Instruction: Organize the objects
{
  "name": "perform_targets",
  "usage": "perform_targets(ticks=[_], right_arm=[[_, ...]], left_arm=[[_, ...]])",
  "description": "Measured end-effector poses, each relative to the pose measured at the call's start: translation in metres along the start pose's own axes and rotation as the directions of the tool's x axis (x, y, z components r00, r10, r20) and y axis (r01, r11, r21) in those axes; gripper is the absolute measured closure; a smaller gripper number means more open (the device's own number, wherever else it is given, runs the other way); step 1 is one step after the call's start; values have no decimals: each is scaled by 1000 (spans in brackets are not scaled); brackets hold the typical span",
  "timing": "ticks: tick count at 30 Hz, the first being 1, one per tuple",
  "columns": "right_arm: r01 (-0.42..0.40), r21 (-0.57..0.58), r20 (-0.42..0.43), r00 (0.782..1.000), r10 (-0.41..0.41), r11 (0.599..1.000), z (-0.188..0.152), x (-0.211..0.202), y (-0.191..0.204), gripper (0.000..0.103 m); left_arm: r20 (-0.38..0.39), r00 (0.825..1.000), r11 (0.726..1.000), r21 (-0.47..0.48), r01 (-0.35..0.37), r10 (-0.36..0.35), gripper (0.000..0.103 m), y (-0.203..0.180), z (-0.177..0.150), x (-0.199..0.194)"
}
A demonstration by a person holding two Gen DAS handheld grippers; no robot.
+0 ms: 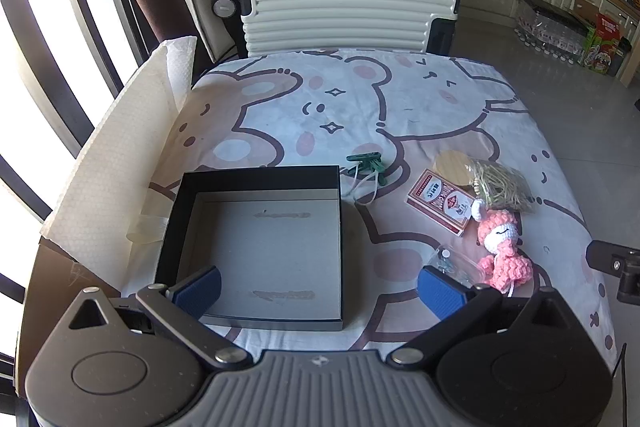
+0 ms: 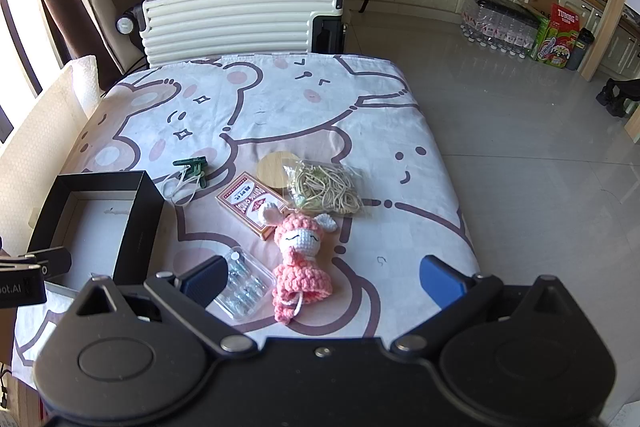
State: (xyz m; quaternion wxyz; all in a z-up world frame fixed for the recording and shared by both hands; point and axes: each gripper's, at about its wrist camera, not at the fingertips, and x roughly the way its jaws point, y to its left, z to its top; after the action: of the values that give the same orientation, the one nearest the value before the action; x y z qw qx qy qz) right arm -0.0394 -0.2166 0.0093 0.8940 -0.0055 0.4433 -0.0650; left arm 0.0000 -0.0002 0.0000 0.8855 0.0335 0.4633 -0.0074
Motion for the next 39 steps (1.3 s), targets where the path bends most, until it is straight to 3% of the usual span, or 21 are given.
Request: perform_targets(ticks=[39], right_arm=[[-4,-7,-2,1000,4,1000,0,0,0,0]], left_arm=[[1,1000,1000,19,16,-16,0,-6,-3,-3]])
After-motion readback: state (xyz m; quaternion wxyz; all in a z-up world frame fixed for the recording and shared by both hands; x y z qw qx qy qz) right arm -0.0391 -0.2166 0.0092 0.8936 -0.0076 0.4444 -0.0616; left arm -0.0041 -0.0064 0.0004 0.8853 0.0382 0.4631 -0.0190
